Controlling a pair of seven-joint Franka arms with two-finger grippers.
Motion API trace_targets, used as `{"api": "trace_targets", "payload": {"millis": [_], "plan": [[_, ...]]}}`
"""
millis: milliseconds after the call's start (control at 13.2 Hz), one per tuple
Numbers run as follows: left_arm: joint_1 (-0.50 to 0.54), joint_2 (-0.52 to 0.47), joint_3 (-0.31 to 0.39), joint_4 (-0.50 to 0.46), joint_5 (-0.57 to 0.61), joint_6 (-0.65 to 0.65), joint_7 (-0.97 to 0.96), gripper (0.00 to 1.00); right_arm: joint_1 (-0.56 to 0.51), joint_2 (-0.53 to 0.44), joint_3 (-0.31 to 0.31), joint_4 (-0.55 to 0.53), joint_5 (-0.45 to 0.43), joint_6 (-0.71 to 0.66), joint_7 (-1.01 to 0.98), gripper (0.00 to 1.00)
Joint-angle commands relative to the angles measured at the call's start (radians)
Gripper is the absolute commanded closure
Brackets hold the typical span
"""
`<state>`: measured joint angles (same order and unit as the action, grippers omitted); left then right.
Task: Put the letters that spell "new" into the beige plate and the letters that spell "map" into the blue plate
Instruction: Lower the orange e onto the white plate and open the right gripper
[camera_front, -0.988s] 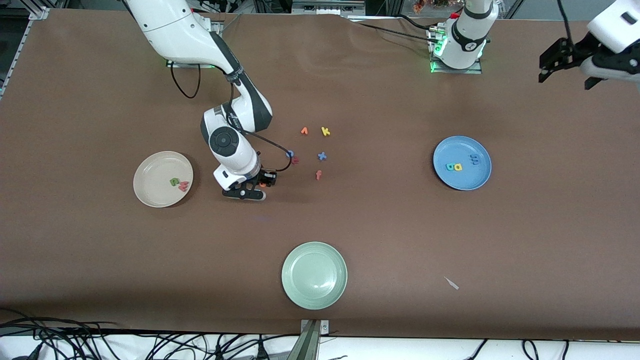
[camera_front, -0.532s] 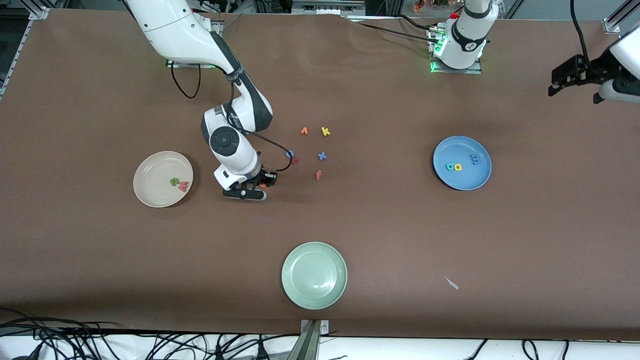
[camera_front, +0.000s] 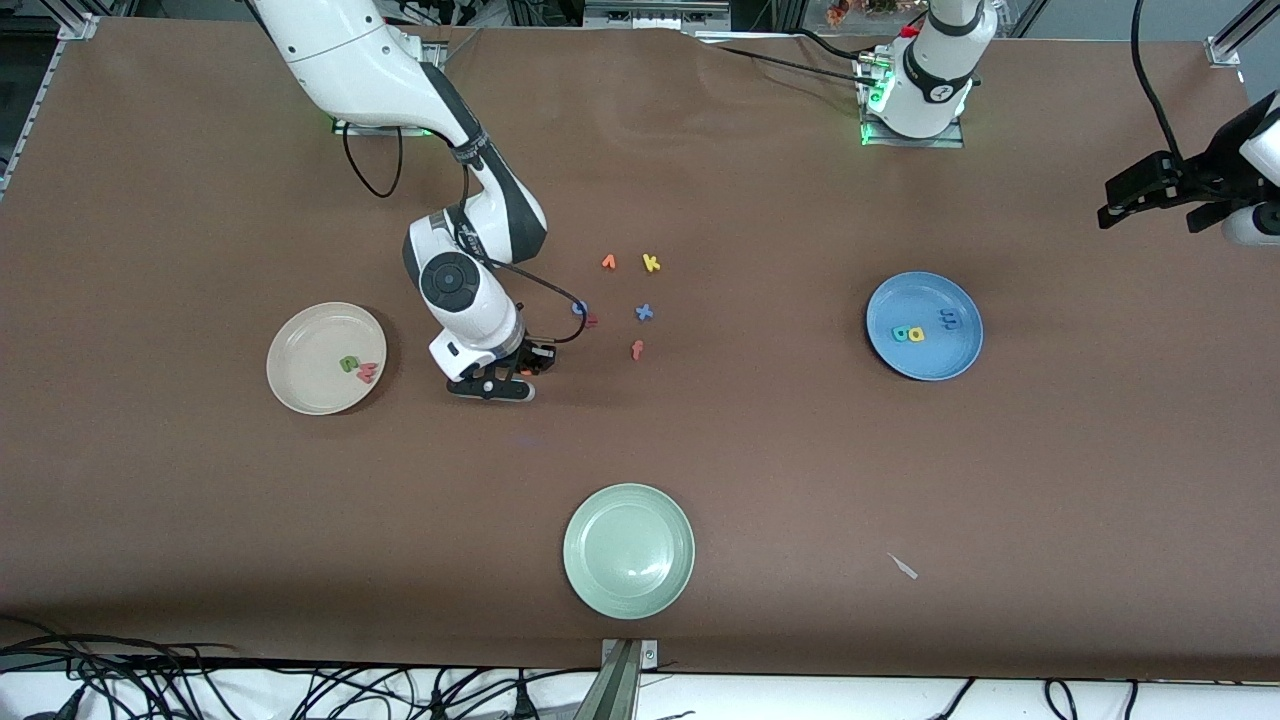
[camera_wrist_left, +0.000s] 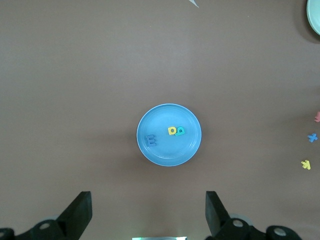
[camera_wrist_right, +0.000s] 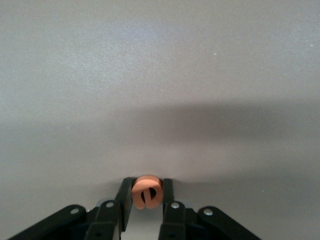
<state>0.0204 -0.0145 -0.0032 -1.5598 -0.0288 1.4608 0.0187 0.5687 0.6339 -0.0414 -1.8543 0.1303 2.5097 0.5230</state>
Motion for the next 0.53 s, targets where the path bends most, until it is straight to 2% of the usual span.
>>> {"api": "trace_targets", "payload": {"millis": [0, 152, 456], "plan": [[0.0, 0.044, 0.002, 0.04, -0.007, -0.019, -0.011, 0.0, -0.012, 0.003, -0.009, 0.082, 0.009, -0.131, -0.027, 0.8], [0.0, 0.071, 0.003, 0.043, -0.01, -0.019, -0.01, 0.0, -0.039, -0.023, -0.029, 0.116, 0.008, -0.259, -0.124, 0.8], [0.0, 0.062, 0.005, 0.029, -0.006, 0.015, -0.005, 0.0, -0.039, -0.082, -0.165, 0.116, 0.006, -0.438, -0.357, 0.8]]}}
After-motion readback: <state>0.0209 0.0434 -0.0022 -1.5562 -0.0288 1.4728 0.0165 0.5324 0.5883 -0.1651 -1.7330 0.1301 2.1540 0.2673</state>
